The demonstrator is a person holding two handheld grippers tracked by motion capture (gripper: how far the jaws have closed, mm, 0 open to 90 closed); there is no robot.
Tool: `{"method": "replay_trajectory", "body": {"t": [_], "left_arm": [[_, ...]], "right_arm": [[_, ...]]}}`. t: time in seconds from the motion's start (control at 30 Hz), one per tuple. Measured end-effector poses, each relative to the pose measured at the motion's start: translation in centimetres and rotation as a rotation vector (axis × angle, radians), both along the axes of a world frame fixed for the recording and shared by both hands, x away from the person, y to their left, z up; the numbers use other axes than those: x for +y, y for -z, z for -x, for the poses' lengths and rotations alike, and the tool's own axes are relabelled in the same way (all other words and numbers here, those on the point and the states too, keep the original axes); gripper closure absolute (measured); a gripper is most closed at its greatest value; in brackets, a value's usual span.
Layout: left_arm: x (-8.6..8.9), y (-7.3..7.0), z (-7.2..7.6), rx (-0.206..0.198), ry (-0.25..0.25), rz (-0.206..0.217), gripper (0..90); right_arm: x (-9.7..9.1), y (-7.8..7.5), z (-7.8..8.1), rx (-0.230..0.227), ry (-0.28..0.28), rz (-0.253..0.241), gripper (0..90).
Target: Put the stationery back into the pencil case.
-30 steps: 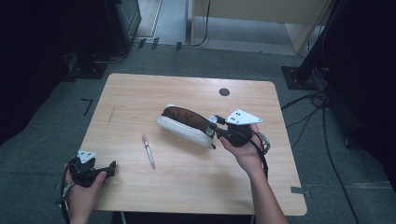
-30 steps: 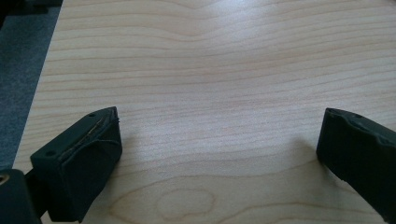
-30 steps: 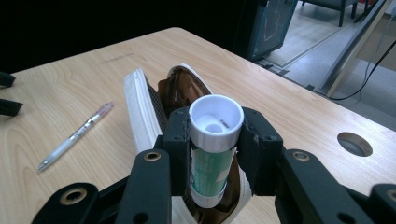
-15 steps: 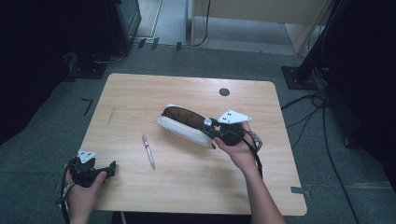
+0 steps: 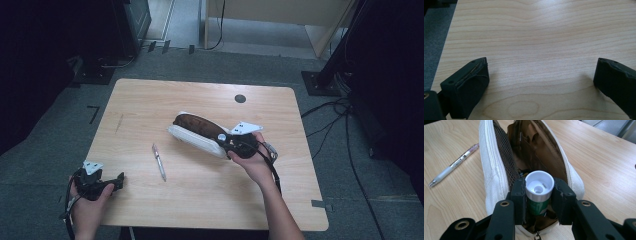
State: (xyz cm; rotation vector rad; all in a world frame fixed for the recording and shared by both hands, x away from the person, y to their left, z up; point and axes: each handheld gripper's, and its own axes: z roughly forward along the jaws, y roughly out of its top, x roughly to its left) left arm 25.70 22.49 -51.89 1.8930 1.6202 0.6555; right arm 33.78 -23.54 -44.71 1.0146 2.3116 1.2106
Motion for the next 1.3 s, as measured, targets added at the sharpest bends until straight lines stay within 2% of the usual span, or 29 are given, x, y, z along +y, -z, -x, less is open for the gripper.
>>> {"method": "replay_trajectory", "body": {"t": [0.17, 0.3, 0.4, 0.57, 0.73, 0.9, 1.3], "left_arm": [[0.0, 0.0, 0.0, 0.0, 0.0, 0.0, 0.3], [0.0, 0.0, 0.0, 0.0, 0.0, 0.0, 0.3], [0.0, 0.0, 0.0, 0.0, 0.0, 0.0, 0.3], [0.0, 0.0, 0.0, 0.0, 0.0, 0.0, 0.3], [0.0, 0.0, 0.0, 0.0, 0.0, 0.0, 0.3], [0.0, 0.0, 0.0, 0.0, 0.0, 0.0, 0.2], [0.0, 0.0, 0.0, -0.001, -0.002, 0.001, 0.2]], "right_arm": [[-0.3, -0.1, 0.0, 0.004, -0.003, -0.003, 61.8], [-0.6, -0.4, 0.3, -0.007, -0.004, -0.013, 62.6], [-1.0, -0.7, 0.6, -0.014, -0.002, -0.036, 66.0], [-1.4, -0.9, 0.8, -0.031, -0.003, -0.041, 71.9], [-1.0, -0.6, 0.5, -0.021, -0.009, -0.035, 77.5], [-0.5, -0.6, 0.5, -0.036, -0.01, -0.047, 79.8], [-0.3, -3.2, 1.9, -0.111, 0.003, -0.094, 80.0]]}}
